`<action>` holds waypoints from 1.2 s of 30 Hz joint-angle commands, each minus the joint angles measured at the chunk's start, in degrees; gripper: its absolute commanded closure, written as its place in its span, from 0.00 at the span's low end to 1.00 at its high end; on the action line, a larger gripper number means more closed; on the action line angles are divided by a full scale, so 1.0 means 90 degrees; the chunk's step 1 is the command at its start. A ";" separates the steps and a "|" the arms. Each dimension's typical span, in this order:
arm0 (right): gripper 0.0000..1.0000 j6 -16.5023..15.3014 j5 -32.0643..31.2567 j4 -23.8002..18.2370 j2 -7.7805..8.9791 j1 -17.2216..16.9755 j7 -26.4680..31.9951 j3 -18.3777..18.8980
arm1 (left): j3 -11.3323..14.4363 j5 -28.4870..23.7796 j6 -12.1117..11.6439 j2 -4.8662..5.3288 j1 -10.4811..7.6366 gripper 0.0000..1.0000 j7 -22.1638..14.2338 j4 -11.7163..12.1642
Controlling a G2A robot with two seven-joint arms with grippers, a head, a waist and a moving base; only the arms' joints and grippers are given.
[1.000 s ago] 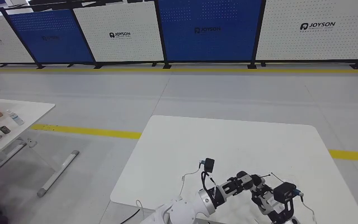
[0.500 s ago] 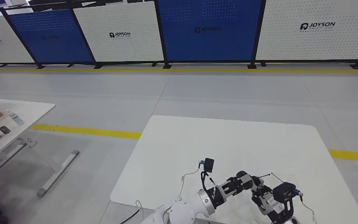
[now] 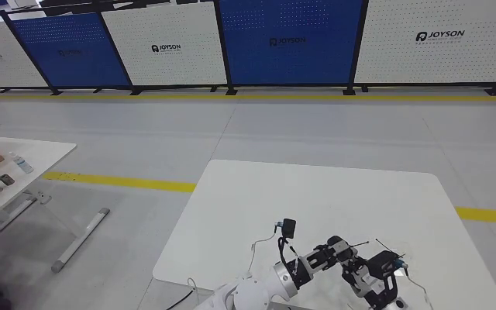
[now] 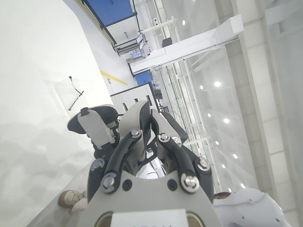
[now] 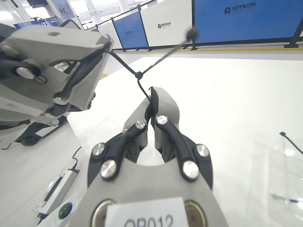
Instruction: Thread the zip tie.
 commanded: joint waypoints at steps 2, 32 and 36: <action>1.00 0.0000 -0.0041 -0.0009 0.0007 -0.0001 0.0015 -0.0006 | -0.0002 0.0007 -0.0013 0.0001 0.0003 1.00 0.0010 -0.0007; 1.00 0.0000 -0.0283 0.0230 0.0029 0.0142 0.0110 -0.0167 | -0.0063 0.0130 -0.0278 0.0051 0.0217 1.00 0.0031 -0.0282; 1.00 0.0000 -0.0288 0.0244 0.0032 0.0147 0.0107 -0.0176 | -0.0069 0.0144 -0.0302 0.0057 0.0238 1.00 0.0038 -0.0305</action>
